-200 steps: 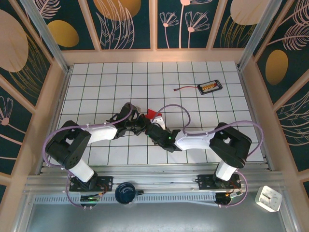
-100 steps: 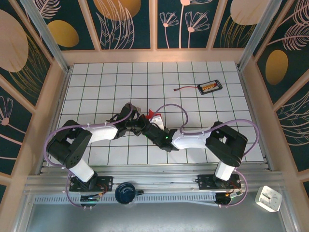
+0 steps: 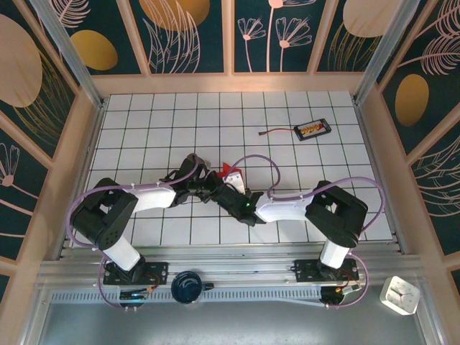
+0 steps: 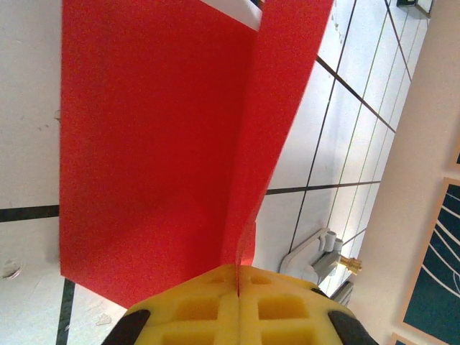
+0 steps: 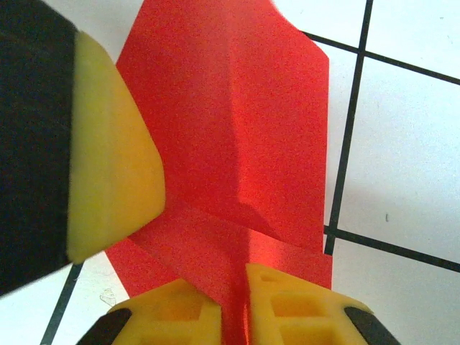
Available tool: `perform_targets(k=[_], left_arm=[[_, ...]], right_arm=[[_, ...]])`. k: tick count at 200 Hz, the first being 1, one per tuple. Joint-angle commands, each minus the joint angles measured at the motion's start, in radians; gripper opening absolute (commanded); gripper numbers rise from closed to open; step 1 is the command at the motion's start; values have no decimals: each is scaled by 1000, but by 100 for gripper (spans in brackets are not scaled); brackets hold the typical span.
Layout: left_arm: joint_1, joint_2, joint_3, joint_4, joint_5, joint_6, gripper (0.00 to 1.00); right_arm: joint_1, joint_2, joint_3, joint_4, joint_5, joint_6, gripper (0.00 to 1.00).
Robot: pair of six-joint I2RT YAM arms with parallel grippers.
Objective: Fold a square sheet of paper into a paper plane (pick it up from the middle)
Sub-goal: Fourth fold the wing at the center of the table.
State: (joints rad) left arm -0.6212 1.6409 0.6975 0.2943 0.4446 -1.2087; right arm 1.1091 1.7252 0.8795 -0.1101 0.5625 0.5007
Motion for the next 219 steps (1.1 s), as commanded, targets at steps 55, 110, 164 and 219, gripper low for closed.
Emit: perform_targets(k=[55,110,164,219], left_arm=[[-1,-29,11,-58,-19,-26,10],[1,-163,10,-130,-119,30,35],[2,-231,-29,-148,-146,70,33],[1,-178,-70,-74,-81,72,32]], right_arm=[[-2,-8,-54,47,68,27,0],[-33,-122,-216,290,-57,-60,0],[-130,-202,-363,543,-363,-63,0],[-209,-193,-439,693,-574,45,0]])
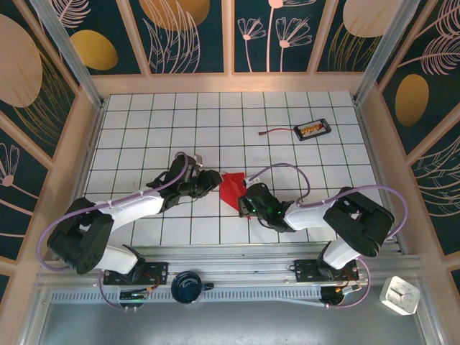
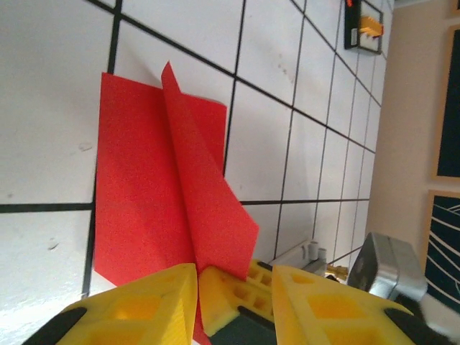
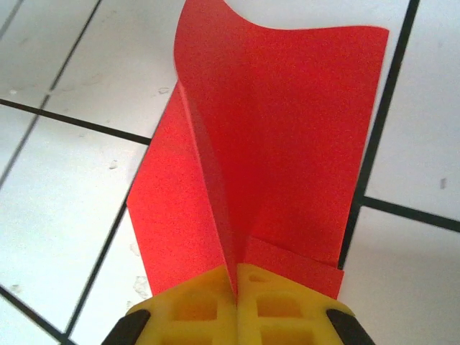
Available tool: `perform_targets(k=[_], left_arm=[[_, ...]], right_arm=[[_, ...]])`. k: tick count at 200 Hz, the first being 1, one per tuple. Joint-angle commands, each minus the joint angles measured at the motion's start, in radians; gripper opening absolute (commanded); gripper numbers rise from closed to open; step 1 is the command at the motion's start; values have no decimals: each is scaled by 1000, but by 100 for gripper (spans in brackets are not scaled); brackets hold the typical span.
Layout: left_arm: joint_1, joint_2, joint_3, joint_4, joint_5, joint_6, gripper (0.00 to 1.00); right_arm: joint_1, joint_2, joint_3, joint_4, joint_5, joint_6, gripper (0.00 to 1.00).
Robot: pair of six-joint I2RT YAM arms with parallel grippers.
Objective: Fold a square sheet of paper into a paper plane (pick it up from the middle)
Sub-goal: Fourth fold the wing at the center of the table.
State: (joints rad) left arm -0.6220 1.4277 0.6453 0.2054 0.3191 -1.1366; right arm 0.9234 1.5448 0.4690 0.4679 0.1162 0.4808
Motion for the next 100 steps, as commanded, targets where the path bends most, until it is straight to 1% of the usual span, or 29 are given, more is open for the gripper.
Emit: perform_targets(k=[1,61,100], left_arm=[[1,37,-17,15,46,2,32],[-2,124,-12,85,107,12,30],[-3,182,9,106,124,37,30]], right_arm=[[-25,-12,-28,116,-129,67,0],[-79,-8,-97,212,-219,213,0],[-89,6,-110,234,-236,282,0]])
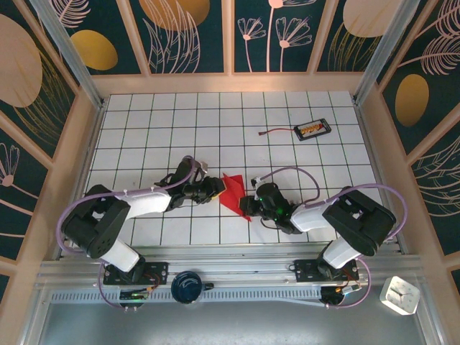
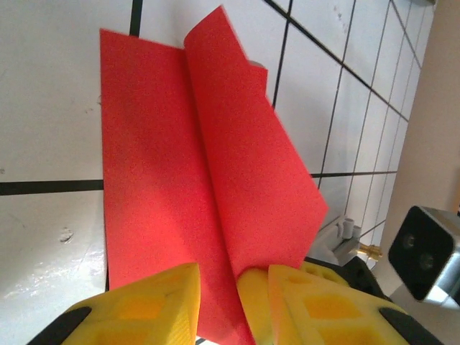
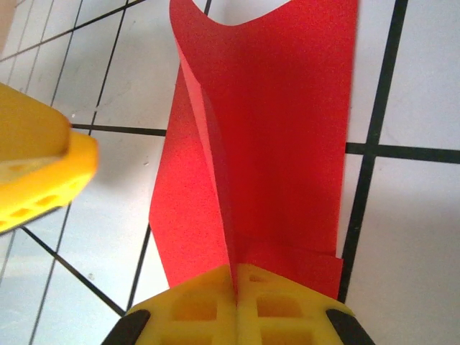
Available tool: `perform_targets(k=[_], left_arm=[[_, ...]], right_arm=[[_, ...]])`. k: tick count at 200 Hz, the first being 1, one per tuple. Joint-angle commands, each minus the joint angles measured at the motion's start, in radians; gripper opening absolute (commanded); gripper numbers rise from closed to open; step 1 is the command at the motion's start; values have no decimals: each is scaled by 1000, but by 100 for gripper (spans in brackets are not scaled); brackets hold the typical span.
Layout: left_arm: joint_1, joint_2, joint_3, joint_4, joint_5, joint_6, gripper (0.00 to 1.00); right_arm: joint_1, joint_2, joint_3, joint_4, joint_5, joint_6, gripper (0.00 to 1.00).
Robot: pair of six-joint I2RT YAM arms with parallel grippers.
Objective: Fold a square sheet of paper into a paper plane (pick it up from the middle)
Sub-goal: Fourth fold the wing at the center of the table.
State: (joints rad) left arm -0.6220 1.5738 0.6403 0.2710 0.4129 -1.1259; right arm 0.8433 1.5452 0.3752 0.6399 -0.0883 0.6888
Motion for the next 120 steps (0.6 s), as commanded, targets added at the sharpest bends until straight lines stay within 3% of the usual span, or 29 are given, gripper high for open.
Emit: perform_targets(k=[1,120], left_arm=[[-4,37,15,41,30,26,30],[-4,111,33,44,32,114,29]], right_arm=[[-10,6,-16,62,-31,75,0],[-50,45,-37,52,-71,157,0]])
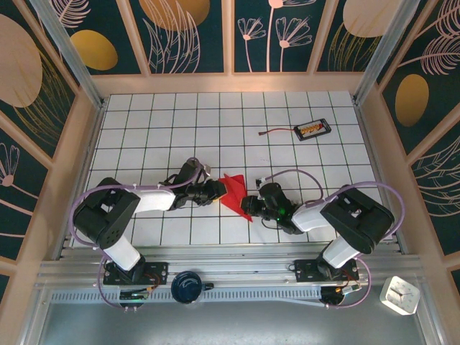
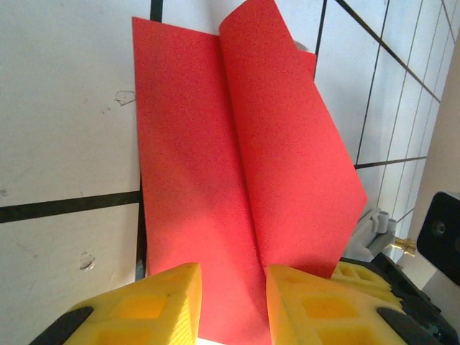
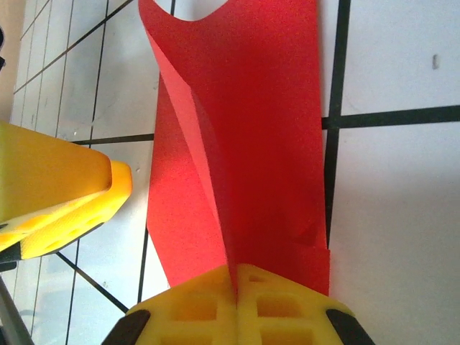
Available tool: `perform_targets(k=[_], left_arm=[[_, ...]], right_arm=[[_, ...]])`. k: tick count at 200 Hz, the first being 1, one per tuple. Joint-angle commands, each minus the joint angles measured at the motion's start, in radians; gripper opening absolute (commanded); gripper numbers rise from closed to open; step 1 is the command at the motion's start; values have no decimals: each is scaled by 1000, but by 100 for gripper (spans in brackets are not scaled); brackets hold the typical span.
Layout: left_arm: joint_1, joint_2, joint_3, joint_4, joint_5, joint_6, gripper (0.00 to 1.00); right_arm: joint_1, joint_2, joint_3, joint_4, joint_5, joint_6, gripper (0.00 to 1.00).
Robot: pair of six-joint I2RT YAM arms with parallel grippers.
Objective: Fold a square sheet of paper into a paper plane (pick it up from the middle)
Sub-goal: Fourth fold the wing at the center of the table.
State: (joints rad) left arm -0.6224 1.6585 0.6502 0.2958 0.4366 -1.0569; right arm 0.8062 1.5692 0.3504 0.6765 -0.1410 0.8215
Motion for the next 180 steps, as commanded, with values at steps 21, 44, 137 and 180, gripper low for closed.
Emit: perform_targets(k=[21,44,137,180], left_arm=[[-3,30,34,9,-1,68,29],[-2,20,43,-4,-15,94,30],[-24,41,104,33,82,150,20],[-46,124,163,51,130,136,10]], right_arm=[[-18,29,-10,5,-23,31,0],[-24,31,-11,2,-30,31,0],[-47,47,-18,22,-64,65,0],[-55,65,-16,18,-71,76,0]])
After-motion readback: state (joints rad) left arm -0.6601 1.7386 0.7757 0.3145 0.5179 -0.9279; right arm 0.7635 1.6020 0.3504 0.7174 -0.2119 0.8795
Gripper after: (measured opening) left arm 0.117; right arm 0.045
